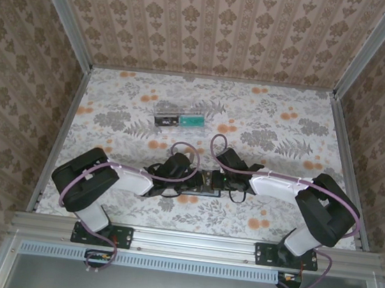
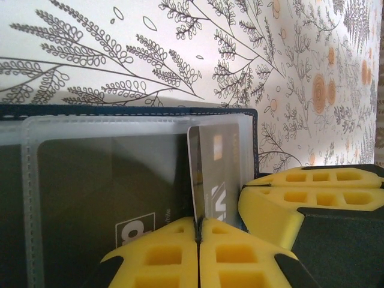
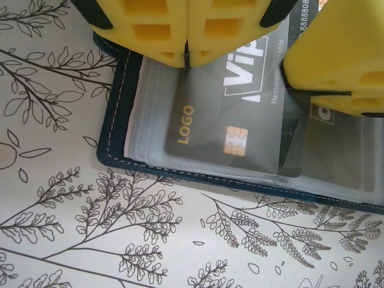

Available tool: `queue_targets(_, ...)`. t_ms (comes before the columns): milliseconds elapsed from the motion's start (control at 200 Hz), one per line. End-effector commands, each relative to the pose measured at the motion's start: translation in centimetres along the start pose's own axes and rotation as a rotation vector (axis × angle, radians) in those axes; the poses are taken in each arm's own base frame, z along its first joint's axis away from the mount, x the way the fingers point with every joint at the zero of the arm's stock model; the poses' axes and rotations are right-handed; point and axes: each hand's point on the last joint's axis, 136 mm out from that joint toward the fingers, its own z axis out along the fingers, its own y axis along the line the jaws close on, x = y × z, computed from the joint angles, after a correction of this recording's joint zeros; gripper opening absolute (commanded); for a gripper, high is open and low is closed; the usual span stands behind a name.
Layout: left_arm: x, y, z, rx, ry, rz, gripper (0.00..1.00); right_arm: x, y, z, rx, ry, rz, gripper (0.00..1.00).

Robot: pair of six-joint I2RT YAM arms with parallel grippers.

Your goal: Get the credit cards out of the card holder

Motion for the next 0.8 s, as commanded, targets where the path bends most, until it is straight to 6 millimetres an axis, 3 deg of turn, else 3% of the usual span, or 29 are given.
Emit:
queue_targets(0, 0.5, -1.2, -0.1, 0.048, 0.022, 0.017, 0.04, 2.6, -1.0, 1.3, 0.034, 0.088, 0.003, 0.06)
queue_targets(135, 0.3, -0.7, -0.8, 0.038, 0.01, 0.013, 0.01, 2.7, -1.2, 1.5, 0.035, 0.09, 0.009, 0.06)
queue_targets(795, -0.7, 2.5, -5.4, 0.002, -0.069, -0.005, 0.02, 2.4, -2.3, 1.0, 0.028, 0.081, 0.05, 0.06)
